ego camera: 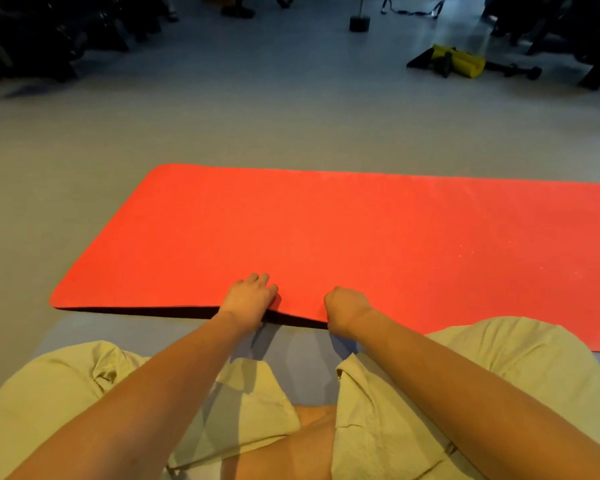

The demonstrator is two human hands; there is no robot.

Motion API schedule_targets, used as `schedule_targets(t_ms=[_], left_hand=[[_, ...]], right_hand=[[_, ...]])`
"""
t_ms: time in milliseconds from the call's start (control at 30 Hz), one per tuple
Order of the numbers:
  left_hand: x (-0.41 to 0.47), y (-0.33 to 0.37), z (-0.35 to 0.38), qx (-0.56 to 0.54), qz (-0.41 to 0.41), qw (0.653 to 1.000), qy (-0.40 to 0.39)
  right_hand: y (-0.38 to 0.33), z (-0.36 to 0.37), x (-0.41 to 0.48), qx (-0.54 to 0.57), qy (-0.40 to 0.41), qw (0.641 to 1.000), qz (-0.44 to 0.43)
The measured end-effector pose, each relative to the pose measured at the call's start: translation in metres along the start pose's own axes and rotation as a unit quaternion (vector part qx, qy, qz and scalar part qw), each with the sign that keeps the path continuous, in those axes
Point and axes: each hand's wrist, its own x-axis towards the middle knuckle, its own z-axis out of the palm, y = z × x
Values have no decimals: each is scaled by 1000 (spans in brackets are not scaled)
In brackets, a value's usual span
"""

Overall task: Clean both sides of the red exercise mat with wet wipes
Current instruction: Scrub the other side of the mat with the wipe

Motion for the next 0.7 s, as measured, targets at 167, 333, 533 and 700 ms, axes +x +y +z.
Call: schedule_targets(t_ms=[167, 333, 533, 700], left_hand=[[5, -10, -42, 27, 20, 998, 44], [10, -26, -75, 62, 25, 995, 71], [10, -49, -78, 68, 18, 993, 94], [2, -74, -59, 48, -6, 994, 96]], right_hand=[[-10, -12, -9, -14, 73, 997, 29], [-3, -14, -12, 29, 179, 983, 24], [-7, -15, -2, 35, 239, 970, -14], [-27, -14, 11, 48, 251, 966, -37]])
